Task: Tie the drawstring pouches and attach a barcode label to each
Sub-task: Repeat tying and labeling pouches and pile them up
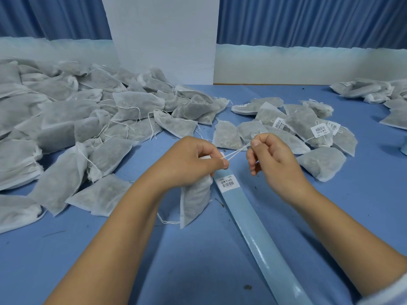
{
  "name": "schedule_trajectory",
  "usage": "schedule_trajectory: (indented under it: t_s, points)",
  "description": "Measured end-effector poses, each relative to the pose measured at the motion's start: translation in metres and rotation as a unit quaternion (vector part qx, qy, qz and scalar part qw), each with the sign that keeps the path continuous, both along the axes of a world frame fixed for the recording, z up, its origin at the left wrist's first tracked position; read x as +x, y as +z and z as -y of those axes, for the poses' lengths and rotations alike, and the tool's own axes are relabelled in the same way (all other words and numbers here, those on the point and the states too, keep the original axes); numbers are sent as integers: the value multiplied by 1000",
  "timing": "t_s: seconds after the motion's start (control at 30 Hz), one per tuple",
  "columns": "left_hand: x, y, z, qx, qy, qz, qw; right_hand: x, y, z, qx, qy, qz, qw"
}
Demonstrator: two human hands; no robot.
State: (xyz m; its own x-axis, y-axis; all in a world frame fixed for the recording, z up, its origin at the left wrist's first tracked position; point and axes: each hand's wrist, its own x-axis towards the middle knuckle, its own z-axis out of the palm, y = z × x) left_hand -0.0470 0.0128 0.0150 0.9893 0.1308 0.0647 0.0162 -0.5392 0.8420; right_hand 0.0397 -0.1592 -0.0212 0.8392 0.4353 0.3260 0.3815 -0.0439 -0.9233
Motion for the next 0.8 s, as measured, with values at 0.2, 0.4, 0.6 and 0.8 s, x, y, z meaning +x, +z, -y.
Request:
schedule_trajectory:
  t_s: [0.2,0.4,0.6,0.8]
  points:
    - [-1,-1,-5,12,-6,5,1000,4,-2,5,-64,14,74,995]
    - [0,-2,-5,12,-5,4,1000,3,-2,6,-57,21,61,996]
    - [2,-4,-3,9,-3,-5,1000,-6,1,-1,98,79,-158,979]
    - [4,-6,-3,15,-2,-5,1000,-9,2,-4,117,83,-193,971]
